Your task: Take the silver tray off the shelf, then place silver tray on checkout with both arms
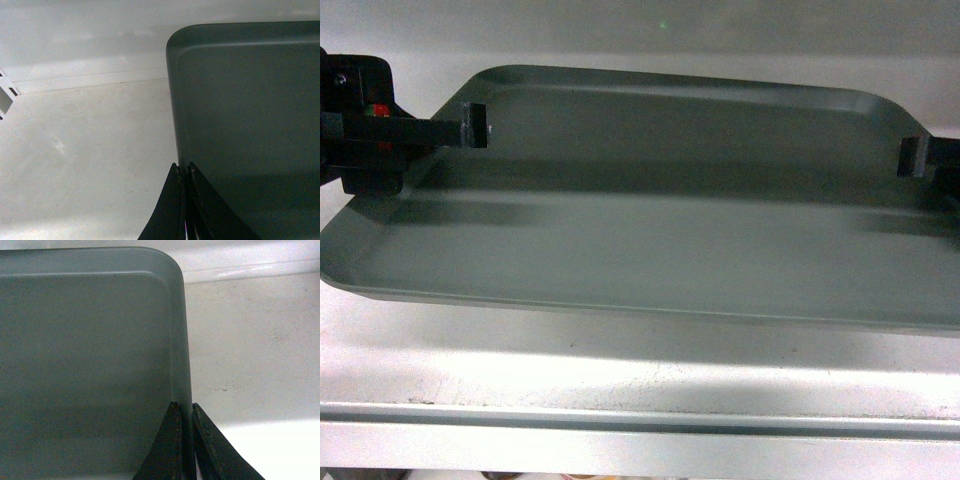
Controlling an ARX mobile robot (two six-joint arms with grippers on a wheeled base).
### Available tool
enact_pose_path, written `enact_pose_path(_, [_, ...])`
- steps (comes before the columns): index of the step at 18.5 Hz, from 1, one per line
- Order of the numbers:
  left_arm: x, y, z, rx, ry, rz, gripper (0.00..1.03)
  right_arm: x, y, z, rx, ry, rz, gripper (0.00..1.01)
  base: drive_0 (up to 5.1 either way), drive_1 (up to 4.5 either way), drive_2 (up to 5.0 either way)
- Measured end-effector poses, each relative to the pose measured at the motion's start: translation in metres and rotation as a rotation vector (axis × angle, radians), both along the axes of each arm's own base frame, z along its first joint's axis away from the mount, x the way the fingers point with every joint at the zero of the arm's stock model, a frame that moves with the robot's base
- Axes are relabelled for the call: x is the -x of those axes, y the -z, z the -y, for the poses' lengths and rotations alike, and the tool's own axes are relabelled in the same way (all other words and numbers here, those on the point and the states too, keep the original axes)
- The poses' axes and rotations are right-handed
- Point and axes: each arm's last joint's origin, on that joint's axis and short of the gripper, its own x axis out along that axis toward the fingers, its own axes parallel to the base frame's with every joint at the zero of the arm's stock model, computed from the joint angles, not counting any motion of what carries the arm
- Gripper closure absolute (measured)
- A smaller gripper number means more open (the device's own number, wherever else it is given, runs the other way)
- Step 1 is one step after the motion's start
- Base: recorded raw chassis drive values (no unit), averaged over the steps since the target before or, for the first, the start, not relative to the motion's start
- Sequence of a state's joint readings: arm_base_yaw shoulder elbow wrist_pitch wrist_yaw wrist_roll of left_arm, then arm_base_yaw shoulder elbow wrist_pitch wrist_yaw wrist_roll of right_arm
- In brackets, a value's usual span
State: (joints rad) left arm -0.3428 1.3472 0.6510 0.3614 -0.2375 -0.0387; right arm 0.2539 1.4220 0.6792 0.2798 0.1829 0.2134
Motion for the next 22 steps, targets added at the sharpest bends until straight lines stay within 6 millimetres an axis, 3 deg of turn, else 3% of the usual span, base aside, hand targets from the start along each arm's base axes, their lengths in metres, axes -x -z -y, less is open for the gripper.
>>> enact_pose_path(9, [0.0039, 0.0089, 0.0001, 0.006, -0.027, -0.114, 1.01, 0.0002, 0.0003, 0.0002, 0.083, -0.031, -0.075, 0.98, 0.0, 0.00, 0.0])
enact_pose_path(22, [0.0024, 0.0051, 0.0008, 0.027, -0.030, -0.075, 1.01, -0.0007, -0.0060, 0.0022, 0.087, -0.028, -0.040, 0.98, 0.0, 0.00, 0.0])
